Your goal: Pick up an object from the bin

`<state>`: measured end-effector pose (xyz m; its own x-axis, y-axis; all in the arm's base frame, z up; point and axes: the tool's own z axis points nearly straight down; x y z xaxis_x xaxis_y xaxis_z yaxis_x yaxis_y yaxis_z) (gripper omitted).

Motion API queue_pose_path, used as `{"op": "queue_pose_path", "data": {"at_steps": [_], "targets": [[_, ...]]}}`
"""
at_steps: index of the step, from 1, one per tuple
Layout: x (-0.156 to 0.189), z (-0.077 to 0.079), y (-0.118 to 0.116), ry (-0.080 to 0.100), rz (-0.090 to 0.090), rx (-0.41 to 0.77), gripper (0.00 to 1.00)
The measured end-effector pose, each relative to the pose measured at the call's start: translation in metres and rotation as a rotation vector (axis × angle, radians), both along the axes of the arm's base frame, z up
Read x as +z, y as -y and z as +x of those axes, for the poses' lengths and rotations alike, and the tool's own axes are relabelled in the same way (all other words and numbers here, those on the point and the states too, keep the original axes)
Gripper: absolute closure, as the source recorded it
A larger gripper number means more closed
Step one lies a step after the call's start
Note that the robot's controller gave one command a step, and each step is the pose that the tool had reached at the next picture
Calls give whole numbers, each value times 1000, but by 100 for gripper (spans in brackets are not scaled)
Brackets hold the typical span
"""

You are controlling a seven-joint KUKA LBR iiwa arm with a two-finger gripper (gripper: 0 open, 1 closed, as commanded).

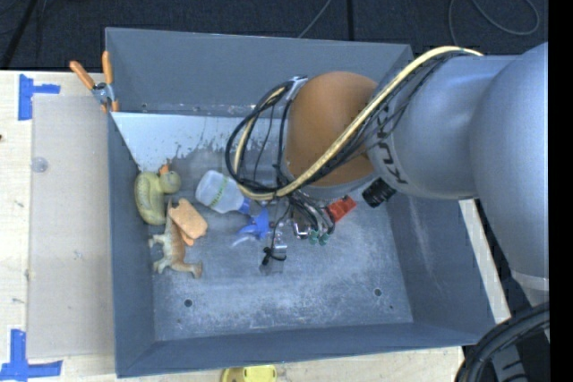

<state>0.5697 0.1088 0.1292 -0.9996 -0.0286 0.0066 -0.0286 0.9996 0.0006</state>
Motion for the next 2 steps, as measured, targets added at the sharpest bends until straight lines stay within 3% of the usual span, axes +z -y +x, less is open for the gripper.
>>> {"op": "queue_pose_path", "data": {"at_steps": [1, 2], "targets": [[-43, 17, -3, 8, 3, -142, 100], [-43, 17, -3, 8, 3, -143, 100]]}}
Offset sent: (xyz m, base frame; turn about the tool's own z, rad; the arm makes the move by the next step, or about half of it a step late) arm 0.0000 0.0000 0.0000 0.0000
